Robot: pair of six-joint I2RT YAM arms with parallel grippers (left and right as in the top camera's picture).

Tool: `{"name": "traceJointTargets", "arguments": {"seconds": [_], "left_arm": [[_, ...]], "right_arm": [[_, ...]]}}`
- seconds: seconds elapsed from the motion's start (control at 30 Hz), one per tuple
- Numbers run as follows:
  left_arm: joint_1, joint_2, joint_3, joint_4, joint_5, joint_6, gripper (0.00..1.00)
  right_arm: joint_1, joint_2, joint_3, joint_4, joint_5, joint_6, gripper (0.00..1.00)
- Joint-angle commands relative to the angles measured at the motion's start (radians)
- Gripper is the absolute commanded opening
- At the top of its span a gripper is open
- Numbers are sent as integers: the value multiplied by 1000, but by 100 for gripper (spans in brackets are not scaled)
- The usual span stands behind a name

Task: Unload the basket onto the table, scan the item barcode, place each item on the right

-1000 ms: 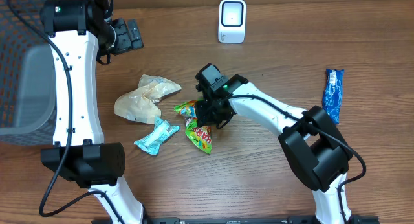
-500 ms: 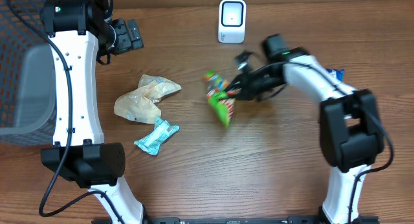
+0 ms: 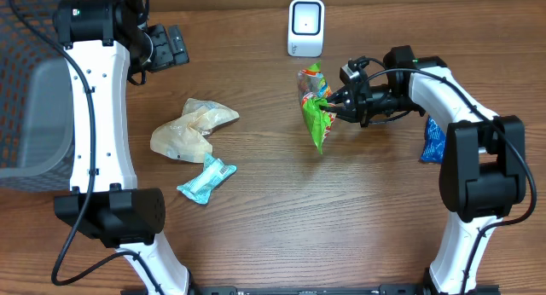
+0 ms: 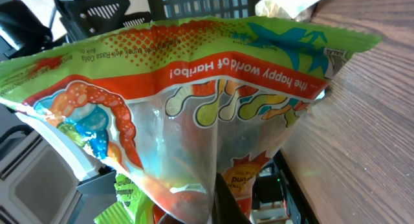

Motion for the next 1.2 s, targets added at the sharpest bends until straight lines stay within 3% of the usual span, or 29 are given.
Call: {"name": "traceJointTargets", "arguments": {"seconds": [0.0, 0.2, 0.33, 0.43, 0.53, 0.57, 0.67, 0.8, 0.9, 1.07, 1.17], "left_arm": [[-2, -3, -5, 2, -5, 9, 100], [-2, -3, -5, 2, -5, 9, 100], [-2, -3, -5, 2, -5, 9, 100], [-2, -3, -5, 2, -5, 9, 100], [-2, -3, -5, 2, -5, 9, 100], [-2, -3, -5, 2, -5, 9, 100], [-2, -3, -5, 2, -6, 9, 100], [-2, -3, -5, 2, -5, 9, 100], [-2, -3, -5, 2, -5, 9, 99], [-2, -3, -5, 2, -5, 9, 100], [-2, -3, -5, 2, -5, 9, 100]], "right_arm": [[-4, -11, 31, -6, -65, -64, 4], [-3, -11, 31, -122, 82, -217, 3], [-2, -11, 32, -260, 383, -357, 4], [11, -13, 32, -281, 585, -326, 4], [45, -13, 32, -222, 756, -185, 4], [82, -13, 32, -168, 959, -40, 4], [172, -13, 32, -110, 1380, 185, 4], [311, -13, 32, -110, 1769, 386, 4], [393, -13, 32, -125, 1900, 463, 5], [458, -18, 46, -173, 1927, 492, 29], [462, -31, 93, -229, 1907, 512, 34]]}}
